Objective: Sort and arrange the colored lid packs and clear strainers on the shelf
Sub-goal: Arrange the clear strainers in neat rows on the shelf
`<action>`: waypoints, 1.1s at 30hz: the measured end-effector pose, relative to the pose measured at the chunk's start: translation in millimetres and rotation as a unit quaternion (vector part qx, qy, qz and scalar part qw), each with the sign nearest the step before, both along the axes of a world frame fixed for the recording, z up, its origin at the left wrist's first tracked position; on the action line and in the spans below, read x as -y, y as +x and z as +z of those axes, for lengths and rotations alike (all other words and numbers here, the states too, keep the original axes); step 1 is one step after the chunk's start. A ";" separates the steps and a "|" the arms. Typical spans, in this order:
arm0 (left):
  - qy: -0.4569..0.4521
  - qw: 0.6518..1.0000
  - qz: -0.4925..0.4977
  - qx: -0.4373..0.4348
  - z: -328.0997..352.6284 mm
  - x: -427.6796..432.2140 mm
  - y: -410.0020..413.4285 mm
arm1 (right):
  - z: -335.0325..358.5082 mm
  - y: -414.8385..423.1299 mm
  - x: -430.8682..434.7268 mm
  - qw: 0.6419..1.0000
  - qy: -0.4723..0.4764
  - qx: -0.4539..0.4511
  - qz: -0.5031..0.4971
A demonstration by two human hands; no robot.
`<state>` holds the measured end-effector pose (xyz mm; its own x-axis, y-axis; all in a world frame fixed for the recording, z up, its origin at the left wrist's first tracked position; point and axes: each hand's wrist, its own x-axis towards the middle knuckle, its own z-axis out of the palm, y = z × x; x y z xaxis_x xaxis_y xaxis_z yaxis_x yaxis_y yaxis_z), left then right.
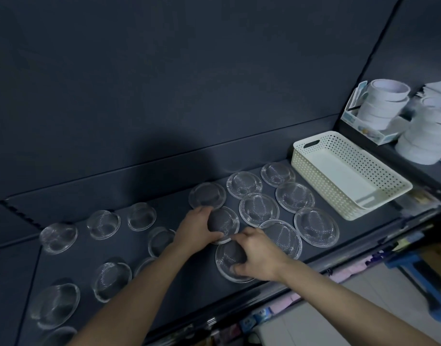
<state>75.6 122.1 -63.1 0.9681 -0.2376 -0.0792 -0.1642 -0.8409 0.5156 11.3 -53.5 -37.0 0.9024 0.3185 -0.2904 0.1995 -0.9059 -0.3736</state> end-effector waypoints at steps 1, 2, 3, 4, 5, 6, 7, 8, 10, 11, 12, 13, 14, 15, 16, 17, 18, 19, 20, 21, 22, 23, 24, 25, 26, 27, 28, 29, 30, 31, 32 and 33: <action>0.003 1.000 -0.002 -0.001 0.2 0.2 0.1 | -0.7 0.1 0.2 1.000 0.000 0.000 0.002; 0.004 1.000 -0.002 -0.002 0.4 0.5 -0.1 | -1.4 -0.1 0.1 1.000 -0.001 0.001 0.004; 0.004 1.000 -0.001 -0.002 0.6 1.1 -0.3 | -2.0 -0.3 -0.2 1.000 -0.002 0.002 0.007; 0.003 1.000 -0.001 0.001 0.2 1.7 -0.5 | -2.6 -0.5 -0.3 1.000 -0.002 0.002 0.007; 0.004 1.000 -0.001 0.003 -0.2 2.2 -0.5 | -2.9 -0.5 -0.4 1.000 -0.001 0.003 0.007; 0.005 1.000 -0.001 0.004 -0.4 2.3 -0.4 | -3.1 -0.3 -0.5 1.000 0.000 0.004 0.007; 0.007 1.000 -0.004 0.003 -0.1 2.1 -0.2 | -3.2 0.2 -0.4 1.000 0.001 0.005 0.007; 0.009 1.000 -0.007 0.000 0.5 1.5 0.2 | -3.3 0.7 -0.3 1.000 0.002 0.003 0.009; 0.014 1.000 -0.014 -0.007 1.0 -0.5 0.9 | -2.4 1.6 0.3 1.000 0.002 0.000 0.016; 0.016 1.000 -0.017 -0.010 1.4 -2.1 0.8 | -1.8 2.0 0.5 1.000 0.006 0.001 0.018; 0.016 1.000 -0.018 -0.010 2.0 -3.8 0.5 | -1.6 2.7 0.7 1.000 0.012 0.006 0.017; 0.015 1.000 -0.019 -0.010 2.7 -5.9 0.1 | -1.4 3.4 0.7 1.000 0.019 0.014 0.015; 0.012 1.000 -0.019 -0.007 3.2 -8.1 -0.2 | -0.8 4.1 0.2 0.999 0.026 0.025 0.012; 0.008 1.000 -0.020 -0.002 4.4 -10.4 -0.9 | 0.1 4.8 -0.6 0.999 0.033 0.036 0.011; 0.004 1.000 -0.021 0.006 6.6 -13.0 -2.0 | 1.3 5.5 -2.2 0.998 0.041 0.047 0.011; 0.000 1.000 -0.022 0.017 9.5 -16.5 -3.5 | 2.4 6.1 -4.7 0.997 0.047 0.055 0.013; -0.003 0.999 -0.021 0.029 12.3 -21.0 -5.3 | 3.7 6.8 -8.0 0.997 0.053 0.060 0.017; -0.006 0.999 -0.019 0.041 14.6 -26.9 -7.0 | 5.1 7.3 -12.1 0.996 0.056 0.063 0.022; -0.009 0.999 -0.015 0.048 16.7 -34.1 -9.2 | 5.9 8.1 -17.2 0.996 0.058 0.067 0.027; -0.013 0.998 -0.012 0.053 18.1 -42.3 -11.9 | 6.4 8.8 -22.6 0.995 0.059 0.070 0.034; -0.014 0.998 -0.007 0.056 19.1 -50.9 -15.2 | 7.3 9.6 -28.7 0.995 0.060 0.071 0.040; -0.013 0.998 -0.002 0.060 20.0 -59.6 -19.2 | 8.1 10.2 -35.2 0.995 0.061 0.066 0.047; -0.008 0.998 0.006 0.062 20.5 -68.4 -23.0 | 9.0 10.5 -42.4 0.995 0.062 0.057 0.054; -0.003 0.998 0.015 0.066 20.8 -77.4 -26.6 | 9.2 10.8 -49.6 0.995 0.060 0.049 0.064; 0.006 0.998 0.025 0.064 21.8 -85.8 -30.5 | 8.7 11.1 -56.9 0.995 0.056 0.046 0.076; 0.017 0.998 0.030 0.057 22.4 -93.6 -34.1 | 7.6 11.3 -64.4 0.994 0.053 0.047 0.088; 0.028 0.998 0.028 0.046 22.5 -100.9 -37.1 | 5.6 11.3 -72.2 0.992 0.053 0.048 0.100; 0.033 0.999 0.019 0.039 21.7 -107.5 -39.1 | 3.5 10.3 -80.0 0.991 0.054 0.048 0.111; 0.035 0.999 0.013 0.032 20.9 -113.0 -40.9 | 1.1 8.8 -87.7 0.989 0.054 0.048 0.126; 0.033 0.999 0.010 0.031 20.9 -117.6 -42.6 | -1.4 6.6 -95.2 0.987 0.055 0.048 0.142; 0.032 0.999 0.012 0.031 22.3 -119.8 -43.6 | -3.4 4.1 -101.5 0.985 0.059 0.048 0.157; 0.030 0.999 0.015 0.031 23.6 -122.4 -44.3 | -5.3 1.5 -108.3 0.982 0.067 0.049 0.170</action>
<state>31.3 244.5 -39.5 0.9781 -0.2058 -0.0314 -0.1695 -0.8751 0.4533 12.8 54.8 -42.3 0.7582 0.6364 -0.1414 0.5237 -0.7238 -0.4492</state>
